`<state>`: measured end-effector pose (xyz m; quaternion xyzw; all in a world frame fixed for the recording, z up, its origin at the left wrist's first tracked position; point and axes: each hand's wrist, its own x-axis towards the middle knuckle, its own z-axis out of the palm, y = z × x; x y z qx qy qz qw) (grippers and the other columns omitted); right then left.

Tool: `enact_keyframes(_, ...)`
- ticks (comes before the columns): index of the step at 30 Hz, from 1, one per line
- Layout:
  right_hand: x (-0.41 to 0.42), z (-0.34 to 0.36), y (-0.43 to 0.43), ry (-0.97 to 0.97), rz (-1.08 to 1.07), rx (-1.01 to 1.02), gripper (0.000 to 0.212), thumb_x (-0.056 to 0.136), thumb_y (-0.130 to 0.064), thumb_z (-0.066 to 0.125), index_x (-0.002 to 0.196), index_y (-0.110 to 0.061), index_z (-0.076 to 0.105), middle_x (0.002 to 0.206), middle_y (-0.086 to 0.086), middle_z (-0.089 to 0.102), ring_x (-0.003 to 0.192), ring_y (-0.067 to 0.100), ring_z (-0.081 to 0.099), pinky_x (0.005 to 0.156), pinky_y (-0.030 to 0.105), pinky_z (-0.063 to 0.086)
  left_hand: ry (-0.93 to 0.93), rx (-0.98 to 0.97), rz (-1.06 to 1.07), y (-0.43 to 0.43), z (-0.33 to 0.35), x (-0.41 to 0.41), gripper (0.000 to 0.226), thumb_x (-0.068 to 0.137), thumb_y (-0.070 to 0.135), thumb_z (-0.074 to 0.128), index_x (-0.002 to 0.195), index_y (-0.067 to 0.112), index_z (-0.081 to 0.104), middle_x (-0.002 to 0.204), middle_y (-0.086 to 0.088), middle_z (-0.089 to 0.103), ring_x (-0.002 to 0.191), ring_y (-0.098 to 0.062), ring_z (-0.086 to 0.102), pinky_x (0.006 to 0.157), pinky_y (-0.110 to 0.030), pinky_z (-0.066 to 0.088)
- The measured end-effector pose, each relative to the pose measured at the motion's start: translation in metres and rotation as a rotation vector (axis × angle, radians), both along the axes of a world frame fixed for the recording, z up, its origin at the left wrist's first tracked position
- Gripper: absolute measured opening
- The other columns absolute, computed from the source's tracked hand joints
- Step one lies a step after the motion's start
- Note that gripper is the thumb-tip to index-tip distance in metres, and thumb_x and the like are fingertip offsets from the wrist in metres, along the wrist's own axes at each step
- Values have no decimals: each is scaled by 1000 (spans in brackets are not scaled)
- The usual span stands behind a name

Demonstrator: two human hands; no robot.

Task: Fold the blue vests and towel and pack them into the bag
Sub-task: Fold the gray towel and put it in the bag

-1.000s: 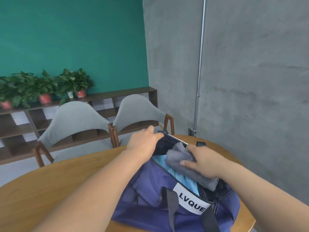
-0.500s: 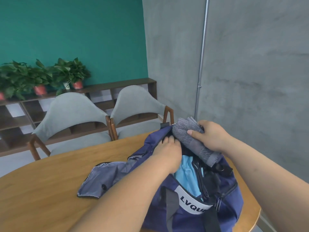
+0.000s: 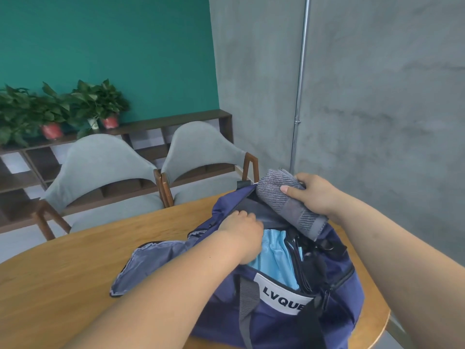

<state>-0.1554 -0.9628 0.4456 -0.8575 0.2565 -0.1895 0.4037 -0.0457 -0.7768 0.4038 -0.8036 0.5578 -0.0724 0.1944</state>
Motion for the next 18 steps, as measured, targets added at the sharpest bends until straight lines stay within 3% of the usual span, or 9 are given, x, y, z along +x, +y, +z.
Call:
enact_keyframes(4,12,-8,12,-192,-71,433,26,97,-34,75,112,-13,70,96,9,80,86,25,77,79,40,63,-99,44,-87,5,4,1,38,104,30,47,137,14,53,137,-12,61,120,-32,57,100,-43,37)
enact_keyframes(7,22,-17,22,-302,-130,587,25,97,-33,74,112,-13,68,101,13,79,91,30,77,83,49,64,-164,60,-172,11,9,1,35,104,34,43,130,16,59,126,-7,67,111,-28,58,103,-45,31)
enact_keyframes(10,31,-23,30,-407,-164,686,28,98,-34,72,111,-11,67,104,16,78,88,28,76,77,44,64,-165,39,-239,19,13,3,36,104,36,40,125,16,62,120,-4,69,110,-27,58,114,-47,26)
enact_keyframes(13,41,-22,38,-479,-233,774,26,99,-35,71,110,-12,66,103,14,77,86,26,76,70,38,63,-117,37,-254,26,16,6,40,104,37,39,130,16,62,122,-4,69,120,-28,56,128,-50,8)
enact_keyframes(18,55,-22,54,-458,-289,1103,43,94,-42,75,120,-10,65,112,21,75,95,44,75,85,69,58,-71,-21,-263,34,22,9,51,102,42,40,144,22,59,145,-6,62,145,-32,40,129,-53,-10)
